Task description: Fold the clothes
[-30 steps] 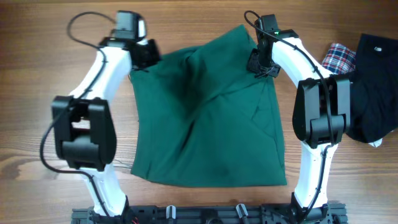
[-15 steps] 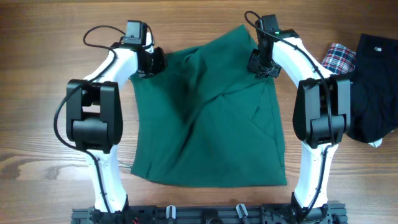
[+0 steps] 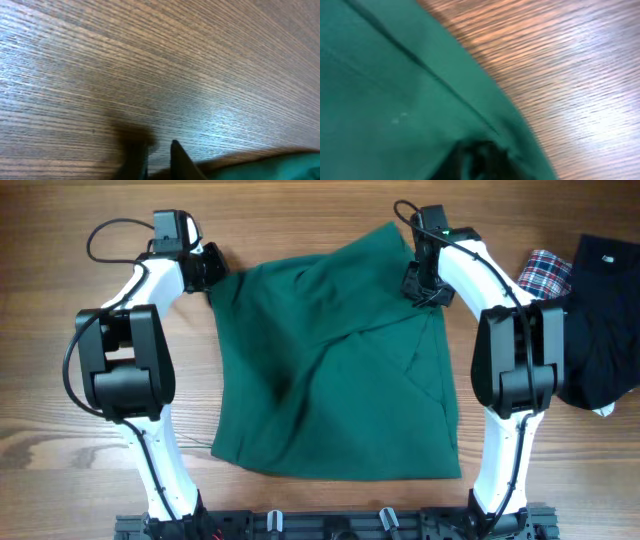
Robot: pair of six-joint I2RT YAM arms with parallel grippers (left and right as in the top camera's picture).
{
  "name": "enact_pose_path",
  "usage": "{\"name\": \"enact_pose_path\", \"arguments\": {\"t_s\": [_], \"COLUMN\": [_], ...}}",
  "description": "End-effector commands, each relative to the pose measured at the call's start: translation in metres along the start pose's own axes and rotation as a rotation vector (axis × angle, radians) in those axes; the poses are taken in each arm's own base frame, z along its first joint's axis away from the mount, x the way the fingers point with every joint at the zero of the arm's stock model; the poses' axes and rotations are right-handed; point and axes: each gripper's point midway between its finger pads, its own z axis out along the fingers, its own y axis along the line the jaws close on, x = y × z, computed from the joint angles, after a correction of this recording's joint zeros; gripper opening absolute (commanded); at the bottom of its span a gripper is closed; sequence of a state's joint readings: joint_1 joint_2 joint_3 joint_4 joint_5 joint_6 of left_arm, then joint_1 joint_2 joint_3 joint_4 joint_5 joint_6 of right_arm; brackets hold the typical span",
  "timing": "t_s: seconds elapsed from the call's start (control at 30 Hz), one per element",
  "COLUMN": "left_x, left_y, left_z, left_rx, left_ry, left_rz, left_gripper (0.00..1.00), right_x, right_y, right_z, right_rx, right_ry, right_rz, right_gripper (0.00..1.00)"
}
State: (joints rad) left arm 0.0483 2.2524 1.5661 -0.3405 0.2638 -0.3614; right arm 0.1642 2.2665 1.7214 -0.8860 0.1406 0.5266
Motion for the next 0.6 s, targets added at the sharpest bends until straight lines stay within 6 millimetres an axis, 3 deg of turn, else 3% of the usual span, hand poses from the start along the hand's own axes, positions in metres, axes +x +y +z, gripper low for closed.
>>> {"name": "enact_pose_path", "arguments": {"t_s": [0.0,0.03,0.13,0.2,0.23,0.3,0.33,0.43,0.57], "left_x": [0.008,0.005,-0.015,-0.027,-0.033,-0.034,-0.029,-0.007,0.020], "left_y": [0.017,0.015,0.010,0.002,-0.003,-0.007,-0.007,0.000,0.009], "left_z": [0.010,0.006,-0.015,-0.034,-0.044,-0.061,-0.068,-0.075,-0.079], "left_rx": [-0.048,-0.051,-0.089,-0.089,-0.088,-0.092,-0.100,-0.136,-0.168], "left_ry": [0.022,0.016,-0.019,-0.036,-0.041,-0.032,-0.013,0.076,0.184], "left_rz": [0.029,0.052,0.059,0.060,0.059,0.053,0.046,0.021,-0.005], "left_gripper": [0.34,0.58,0.63,0.67,0.69,0.79,0.78,0.79,0.83], "right_x": [0.007,0.002,-0.020,-0.039,-0.046,-0.060,-0.069,-0.083,-0.092], "right_y": [-0.018,-0.015,-0.007,0.000,0.005,0.016,0.021,0.034,0.074], "right_z": [0.022,0.017,-0.011,-0.040,-0.053,-0.080,-0.096,-0.118,-0.137], "right_rx": [0.070,0.059,0.013,-0.030,-0.055,-0.110,-0.135,-0.210,-0.434], "right_ry": [0.021,0.003,-0.078,-0.147,-0.176,-0.240,-0.283,-0.348,-0.416], "right_rz": [-0.021,-0.031,-0.056,-0.094,-0.125,-0.214,-0.248,-0.299,-0.406], "right_gripper": [0.39,0.47,0.62,0.82,0.97,1.00,1.00,1.00,1.00]}}
